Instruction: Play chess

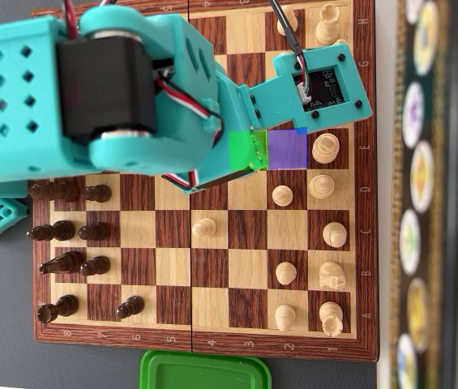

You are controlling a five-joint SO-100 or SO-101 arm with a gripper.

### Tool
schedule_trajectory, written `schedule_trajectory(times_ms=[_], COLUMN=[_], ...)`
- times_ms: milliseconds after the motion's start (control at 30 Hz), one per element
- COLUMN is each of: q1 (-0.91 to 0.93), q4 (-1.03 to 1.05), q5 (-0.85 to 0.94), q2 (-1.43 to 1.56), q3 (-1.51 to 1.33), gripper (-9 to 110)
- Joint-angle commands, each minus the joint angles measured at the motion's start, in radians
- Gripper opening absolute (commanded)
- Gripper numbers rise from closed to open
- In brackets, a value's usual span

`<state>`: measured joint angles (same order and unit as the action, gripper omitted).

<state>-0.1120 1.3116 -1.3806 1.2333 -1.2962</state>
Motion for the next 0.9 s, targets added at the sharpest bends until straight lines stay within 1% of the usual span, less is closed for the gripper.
schedule_trajectory(times_ms=[0,767,867], q1=[0.009,0.005,0.005], q4=[0.0,-0.005,-0.005], q5=[0.005,0.005,0.005], q2=[0.058,0.057,0.057], q3=[0.006,-0.014,-0.012], gripper=[7,7,9])
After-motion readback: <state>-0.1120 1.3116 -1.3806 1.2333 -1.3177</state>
